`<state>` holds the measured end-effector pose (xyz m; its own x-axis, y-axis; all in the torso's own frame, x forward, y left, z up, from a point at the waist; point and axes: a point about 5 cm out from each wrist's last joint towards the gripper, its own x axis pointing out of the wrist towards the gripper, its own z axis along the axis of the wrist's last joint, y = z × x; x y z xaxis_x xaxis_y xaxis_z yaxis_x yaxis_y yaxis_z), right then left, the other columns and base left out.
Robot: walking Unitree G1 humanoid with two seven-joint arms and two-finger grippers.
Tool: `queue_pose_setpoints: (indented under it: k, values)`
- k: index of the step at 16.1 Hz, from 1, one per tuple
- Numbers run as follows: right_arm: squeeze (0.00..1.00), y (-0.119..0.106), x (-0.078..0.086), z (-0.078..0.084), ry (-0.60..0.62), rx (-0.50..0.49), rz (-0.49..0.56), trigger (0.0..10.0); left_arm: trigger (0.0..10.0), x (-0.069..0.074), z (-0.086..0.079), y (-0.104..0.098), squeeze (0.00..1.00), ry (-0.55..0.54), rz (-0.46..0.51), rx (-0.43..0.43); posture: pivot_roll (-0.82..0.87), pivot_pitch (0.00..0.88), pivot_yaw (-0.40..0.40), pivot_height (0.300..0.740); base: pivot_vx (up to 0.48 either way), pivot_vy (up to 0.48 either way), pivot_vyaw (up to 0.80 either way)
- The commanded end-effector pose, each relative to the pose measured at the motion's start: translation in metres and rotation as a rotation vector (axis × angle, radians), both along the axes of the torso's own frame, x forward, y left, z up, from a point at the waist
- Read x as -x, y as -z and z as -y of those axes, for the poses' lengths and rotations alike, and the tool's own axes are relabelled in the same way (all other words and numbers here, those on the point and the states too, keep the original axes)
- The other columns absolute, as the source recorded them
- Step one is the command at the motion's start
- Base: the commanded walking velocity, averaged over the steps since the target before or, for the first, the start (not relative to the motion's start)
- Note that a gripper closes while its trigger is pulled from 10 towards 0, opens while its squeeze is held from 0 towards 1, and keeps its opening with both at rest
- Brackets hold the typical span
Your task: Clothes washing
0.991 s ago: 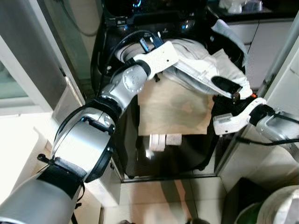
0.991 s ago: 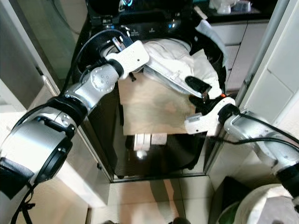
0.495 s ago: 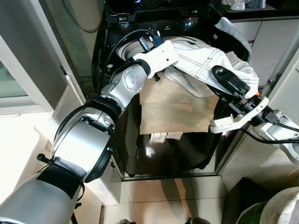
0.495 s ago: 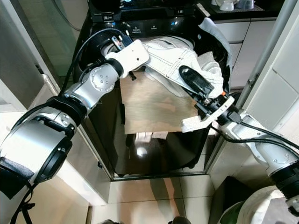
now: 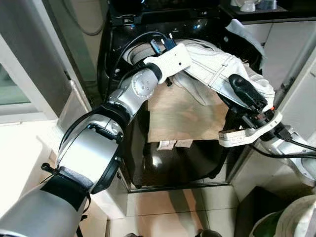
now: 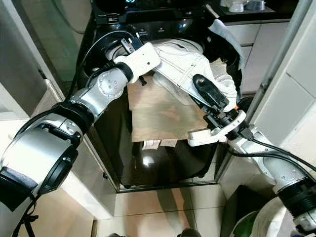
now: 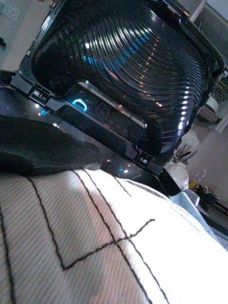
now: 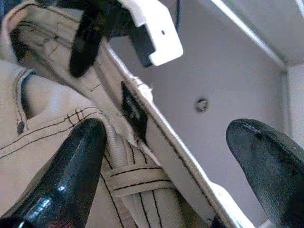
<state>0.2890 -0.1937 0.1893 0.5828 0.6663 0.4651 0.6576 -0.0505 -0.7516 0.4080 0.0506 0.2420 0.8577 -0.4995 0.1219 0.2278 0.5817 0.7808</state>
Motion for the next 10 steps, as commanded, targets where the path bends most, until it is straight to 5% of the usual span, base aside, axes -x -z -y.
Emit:
queue_pose_setpoints:
  k: [1,3,5,6,7,8,9,10]
  values:
    - [1.0,-0.004,-0.002,0.004,0.013,-0.045,-0.006,10.0,0.0,-0.007,-0.026,-0.003,0.0,-0.107,-0.014,0.019,-0.23,0.0,0.091,0.74,0.0,0.0,0.0]
    - [1.0,-0.003,-0.003,0.003,0.015,-0.071,-0.027,10.0,0.0,-0.007,-0.026,-0.003,0.0,-0.106,-0.014,0.02,-0.23,0.0,0.09,0.74,0.0,0.0,0.0]
    - [1.0,-0.005,-0.008,0.006,0.043,-0.229,-0.121,10.0,0.0,-0.007,-0.025,-0.003,0.0,-0.106,-0.014,0.02,-0.23,0.0,0.089,0.74,0.0,0.0,0.0]
    - [1.0,-0.007,-0.014,0.01,0.057,-0.454,-0.233,10.0,0.0,-0.007,-0.026,-0.002,0.0,-0.107,-0.015,0.02,-0.23,0.0,0.088,0.74,0.0,0.0,0.0]
    - [1.0,-0.007,-0.015,0.008,0.049,-0.479,-0.258,10.0,0.0,-0.007,-0.026,-0.002,0.0,-0.107,-0.015,0.02,-0.23,0.0,0.089,0.74,0.0,0.0,0.0]
    - [1.0,0.006,-0.024,0.003,0.066,-0.71,-0.487,10.0,0.0,-0.007,-0.026,-0.002,0.0,-0.107,-0.015,0.02,-0.23,0.0,0.087,0.74,0.0,0.0,0.0]
    - [1.0,0.009,-0.025,-0.001,0.057,-0.741,-0.537,10.0,0.0,-0.007,-0.026,-0.002,0.0,-0.107,-0.015,0.02,-0.23,0.0,0.087,0.74,0.0,0.0,0.0]
    - [0.0,0.011,-0.025,-0.009,0.023,-0.78,-0.58,0.0,0.0,-0.007,-0.025,-0.002,0.0,-0.107,-0.015,0.021,-0.23,0.0,0.086,0.74,0.0,0.0,0.0]
